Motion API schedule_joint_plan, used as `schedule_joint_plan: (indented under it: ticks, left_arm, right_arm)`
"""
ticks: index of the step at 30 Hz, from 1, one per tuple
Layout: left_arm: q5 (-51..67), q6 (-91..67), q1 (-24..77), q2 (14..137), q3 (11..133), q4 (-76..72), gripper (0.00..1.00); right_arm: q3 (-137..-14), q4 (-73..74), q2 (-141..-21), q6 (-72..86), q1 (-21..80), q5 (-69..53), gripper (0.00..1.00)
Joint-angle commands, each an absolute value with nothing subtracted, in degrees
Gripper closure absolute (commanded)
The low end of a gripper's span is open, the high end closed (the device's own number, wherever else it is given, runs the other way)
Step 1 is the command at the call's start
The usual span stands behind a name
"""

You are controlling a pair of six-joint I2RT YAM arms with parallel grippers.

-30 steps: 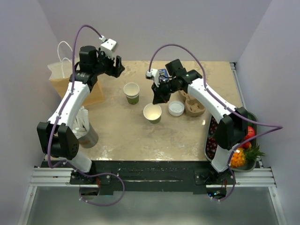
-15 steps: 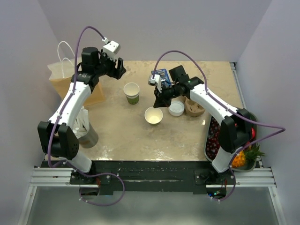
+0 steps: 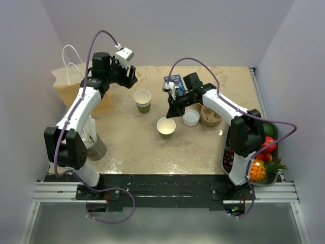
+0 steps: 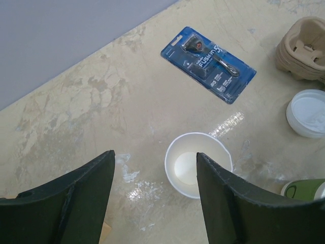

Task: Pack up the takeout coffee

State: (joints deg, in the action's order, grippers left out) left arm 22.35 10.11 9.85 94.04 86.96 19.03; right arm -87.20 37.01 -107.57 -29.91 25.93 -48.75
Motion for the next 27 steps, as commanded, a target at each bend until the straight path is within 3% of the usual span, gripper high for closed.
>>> schedule_joint_plan:
  ticks: [1, 7, 17, 23, 27]
  left_arm:
    - [22.32, 11.6, 10.11, 94.13, 90.0, 18.72, 0.3]
    - [22.59, 11.6, 10.11, 94.48, 90.79, 18.9, 0.29]
    - [23.37, 11.78, 10.11, 94.4, 94.39, 19.08, 0.29]
    - [26.27, 11.34, 10.11, 92.29, 93.52, 18.46, 0.29]
    - [31.63, 13.62, 10.46, 90.97, 90.53, 18.54, 0.29]
  right_arm:
    - [-90.44, 35.07, -107.4, -29.97, 26.1, -51.24, 0.98]
    - [-91.93, 37.52, -108.54, -30.58, 26.02, -50.54, 0.8]
    - [-97.64, 41.66, -107.84, -31.38, 25.58, -49.83, 0.71]
    - [-99.67, 33.06, -104.51, -18.74, 24.08, -48.08, 0.65]
    - [-100.19, 28.57, -101.18, -12.41, 23.38, -38.52, 0.61]
